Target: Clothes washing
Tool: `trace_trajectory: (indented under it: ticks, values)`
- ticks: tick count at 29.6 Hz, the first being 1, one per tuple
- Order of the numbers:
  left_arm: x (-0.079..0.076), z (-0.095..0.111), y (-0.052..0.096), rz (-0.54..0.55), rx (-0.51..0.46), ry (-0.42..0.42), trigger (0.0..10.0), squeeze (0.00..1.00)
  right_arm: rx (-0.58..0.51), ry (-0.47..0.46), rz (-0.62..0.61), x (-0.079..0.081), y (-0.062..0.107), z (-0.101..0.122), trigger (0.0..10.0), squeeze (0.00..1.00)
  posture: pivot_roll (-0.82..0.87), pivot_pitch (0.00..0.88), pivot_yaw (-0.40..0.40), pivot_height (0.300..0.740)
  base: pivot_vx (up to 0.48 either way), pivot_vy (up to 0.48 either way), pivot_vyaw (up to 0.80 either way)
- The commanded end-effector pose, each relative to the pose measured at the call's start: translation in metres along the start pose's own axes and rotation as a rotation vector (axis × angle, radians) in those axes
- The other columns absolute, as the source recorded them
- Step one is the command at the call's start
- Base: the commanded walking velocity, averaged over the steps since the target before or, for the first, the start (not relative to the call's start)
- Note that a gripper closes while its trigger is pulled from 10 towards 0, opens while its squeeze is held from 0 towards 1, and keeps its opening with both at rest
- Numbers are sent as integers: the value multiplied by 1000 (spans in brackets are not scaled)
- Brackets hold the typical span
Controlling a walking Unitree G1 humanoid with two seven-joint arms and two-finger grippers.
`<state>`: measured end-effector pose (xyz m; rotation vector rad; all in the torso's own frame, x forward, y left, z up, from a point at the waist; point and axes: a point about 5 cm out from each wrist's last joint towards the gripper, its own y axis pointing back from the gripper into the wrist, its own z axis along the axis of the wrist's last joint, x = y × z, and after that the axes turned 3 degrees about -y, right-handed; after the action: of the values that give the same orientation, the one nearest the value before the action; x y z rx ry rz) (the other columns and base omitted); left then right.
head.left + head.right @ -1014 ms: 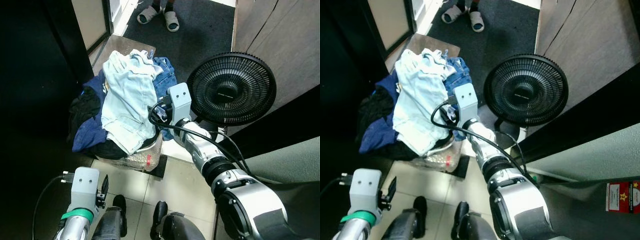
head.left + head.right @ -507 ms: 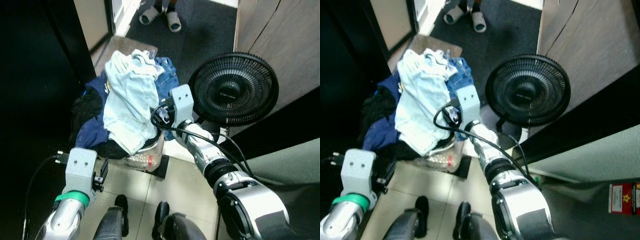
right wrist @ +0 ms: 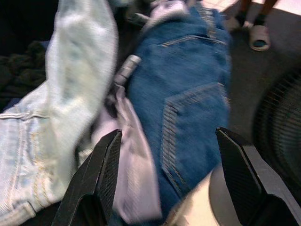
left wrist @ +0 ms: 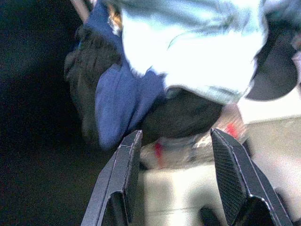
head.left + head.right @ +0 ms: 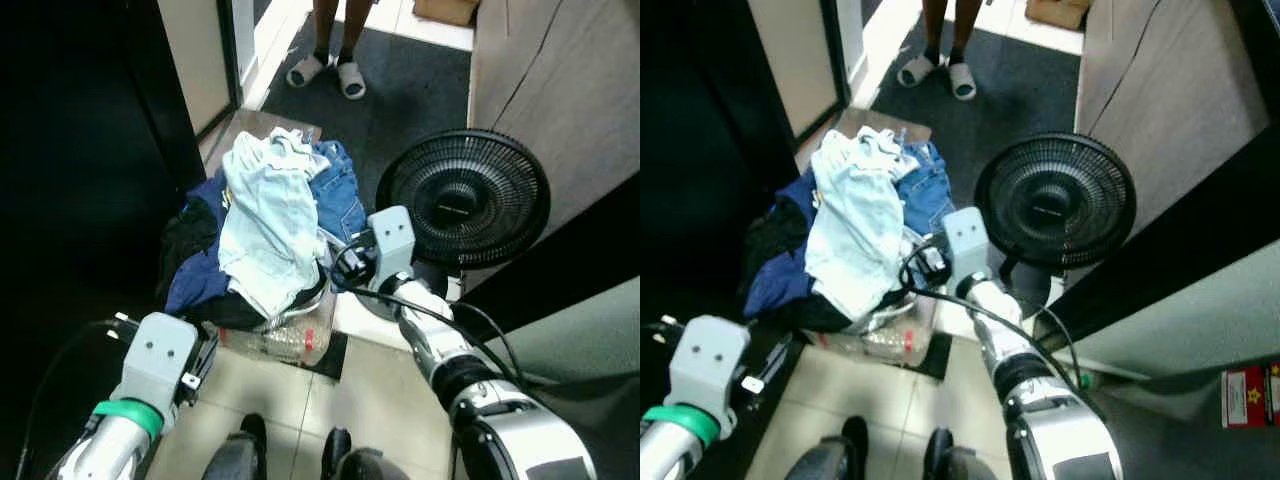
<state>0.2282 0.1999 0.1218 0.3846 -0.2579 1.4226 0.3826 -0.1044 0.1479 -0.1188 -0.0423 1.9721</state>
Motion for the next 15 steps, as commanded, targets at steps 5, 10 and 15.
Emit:
trace_trajectory:
  ticks: [5,10,15]
  values:
    - [-10,-6,-20,-24,13,14,10000,0,32,-19,-43,-5,13,-18,10000,0,147,171,11,740,0,0,0]
    - [-24,8,-30,-60,-41,68,10000,0,28,-23,-63,-9,18,-21,10000,0,124,173,23,740,0,0,0]
    - [-40,8,-35,-83,-57,77,10000,0,19,-28,-85,-12,22,-24,10000,0,113,170,20,740,0,0,0]
